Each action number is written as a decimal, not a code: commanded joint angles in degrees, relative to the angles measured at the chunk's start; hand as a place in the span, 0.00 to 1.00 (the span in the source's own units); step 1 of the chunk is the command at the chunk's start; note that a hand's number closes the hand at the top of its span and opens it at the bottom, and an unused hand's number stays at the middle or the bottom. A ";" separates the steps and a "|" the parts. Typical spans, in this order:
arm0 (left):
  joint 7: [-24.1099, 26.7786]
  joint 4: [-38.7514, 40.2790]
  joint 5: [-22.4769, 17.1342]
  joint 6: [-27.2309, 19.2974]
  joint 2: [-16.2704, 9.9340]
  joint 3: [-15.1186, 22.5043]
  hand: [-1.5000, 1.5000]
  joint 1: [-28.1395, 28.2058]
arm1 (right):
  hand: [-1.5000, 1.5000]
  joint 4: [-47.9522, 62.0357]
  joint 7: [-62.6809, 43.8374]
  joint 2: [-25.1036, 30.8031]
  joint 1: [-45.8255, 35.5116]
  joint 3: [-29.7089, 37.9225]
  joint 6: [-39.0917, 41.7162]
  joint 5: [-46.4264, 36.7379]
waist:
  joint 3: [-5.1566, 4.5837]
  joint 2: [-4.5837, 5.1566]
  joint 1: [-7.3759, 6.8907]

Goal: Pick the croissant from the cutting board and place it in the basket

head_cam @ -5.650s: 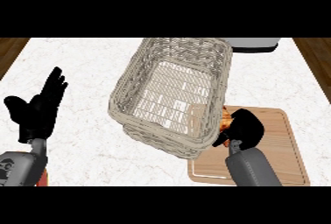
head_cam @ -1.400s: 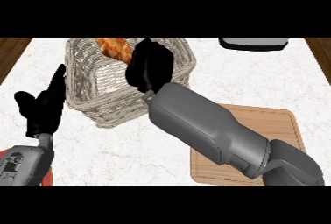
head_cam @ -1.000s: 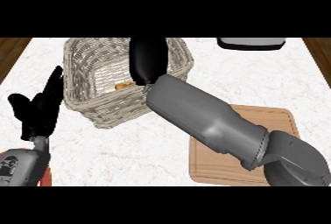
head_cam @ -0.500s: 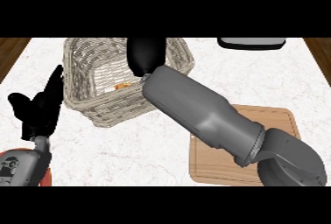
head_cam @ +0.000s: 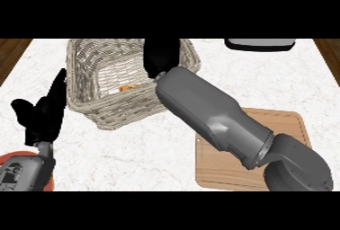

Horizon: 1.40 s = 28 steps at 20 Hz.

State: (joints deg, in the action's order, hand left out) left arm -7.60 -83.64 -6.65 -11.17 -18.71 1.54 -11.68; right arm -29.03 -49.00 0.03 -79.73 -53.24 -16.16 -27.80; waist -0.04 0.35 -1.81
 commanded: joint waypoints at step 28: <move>-0.18 1.31 2.02 2.91 1.90 -2.91 0.50 -1.68 | 1.00 6.01 5.93 0.00 5.16 5.23 5.78 -3.88 | 0.01 0.10 -0.11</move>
State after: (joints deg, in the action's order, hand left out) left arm -8.02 -82.54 -4.55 -8.79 -16.88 -0.84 -12.99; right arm -23.63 -43.28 0.60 -75.37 -49.34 -12.51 -32.56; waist -0.18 -0.11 -2.13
